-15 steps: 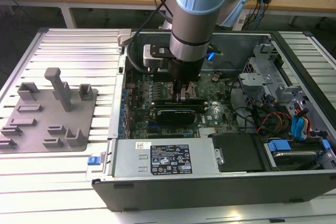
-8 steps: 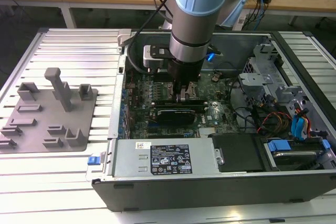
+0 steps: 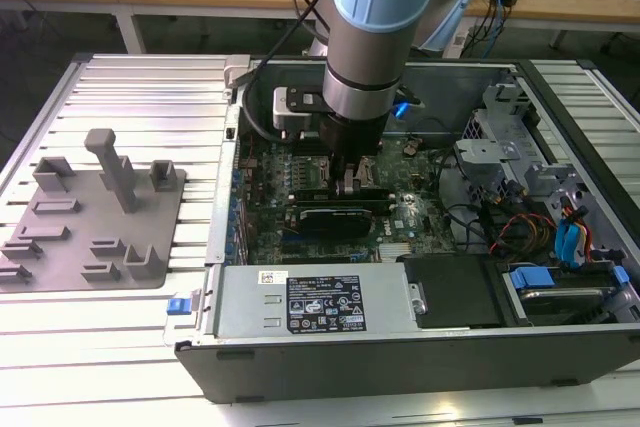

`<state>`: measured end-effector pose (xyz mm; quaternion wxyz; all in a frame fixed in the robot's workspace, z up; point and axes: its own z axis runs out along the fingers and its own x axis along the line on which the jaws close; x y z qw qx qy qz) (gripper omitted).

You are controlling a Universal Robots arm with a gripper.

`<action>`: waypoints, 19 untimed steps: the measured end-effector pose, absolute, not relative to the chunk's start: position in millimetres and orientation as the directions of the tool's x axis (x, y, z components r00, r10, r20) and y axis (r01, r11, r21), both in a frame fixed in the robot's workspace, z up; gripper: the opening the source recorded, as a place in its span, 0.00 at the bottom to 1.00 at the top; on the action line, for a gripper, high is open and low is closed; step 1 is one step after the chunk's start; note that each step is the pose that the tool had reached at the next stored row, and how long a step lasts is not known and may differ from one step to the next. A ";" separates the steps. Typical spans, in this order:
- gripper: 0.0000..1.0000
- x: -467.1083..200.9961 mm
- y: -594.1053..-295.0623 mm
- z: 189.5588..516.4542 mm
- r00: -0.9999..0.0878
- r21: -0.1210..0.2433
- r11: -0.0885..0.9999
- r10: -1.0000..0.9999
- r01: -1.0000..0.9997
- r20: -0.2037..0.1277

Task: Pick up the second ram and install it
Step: 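Insert the second ram into the second slot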

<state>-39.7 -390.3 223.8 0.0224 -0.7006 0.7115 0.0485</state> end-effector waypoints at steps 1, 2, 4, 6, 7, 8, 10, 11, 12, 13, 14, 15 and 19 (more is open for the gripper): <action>0.23 -39.7 -390.3 223.9 -0.017 0.038 0.013 -0.995 -0.999 -0.100; 0.23 -39.7 -390.3 224.4 -0.017 0.038 0.013 -0.995 -0.999 -0.100; 0.23 -39.7 -390.3 228.9 -0.017 0.038 0.014 -0.995 -0.999 -0.100; 0.23 -39.7 -390.2 234.9 -0.017 0.038 0.013 -0.995 -0.999 -0.100; 0.23 -39.7 -390.1 237.6 -0.017 0.038 0.013 -0.995 -0.999 -0.100; 0.23 -39.7 -390.0 242.2 -0.017 0.038 0.013 -0.995 -0.999 -0.100; 0.23 -39.7 -390.0 248.1 -0.017 0.038 0.013 -0.995 -0.999 -0.100; 0.23 -39.7 -390.0 249.3 -0.017 0.038 0.013 -0.995 -0.999 -0.100; 0.23 -39.7 -390.0 249.2 -0.017 0.037 0.013 -0.995 -0.999 -0.100; 0.23 -38.1 -390.0 249.2 -0.017 0.038 0.014 -0.995 -0.999 -0.100; 0.23 -36.1 -390.0 249.2 -0.017 0.038 0.013 -0.995 -0.999 -0.100; 0.23 -32.4 -390.0 249.1 -0.017 0.038 0.014 -0.995 -0.999 -0.100; 0.23 -25.6 -389.9 249.0 -0.017 0.038 0.014 -0.995 -0.999 -0.100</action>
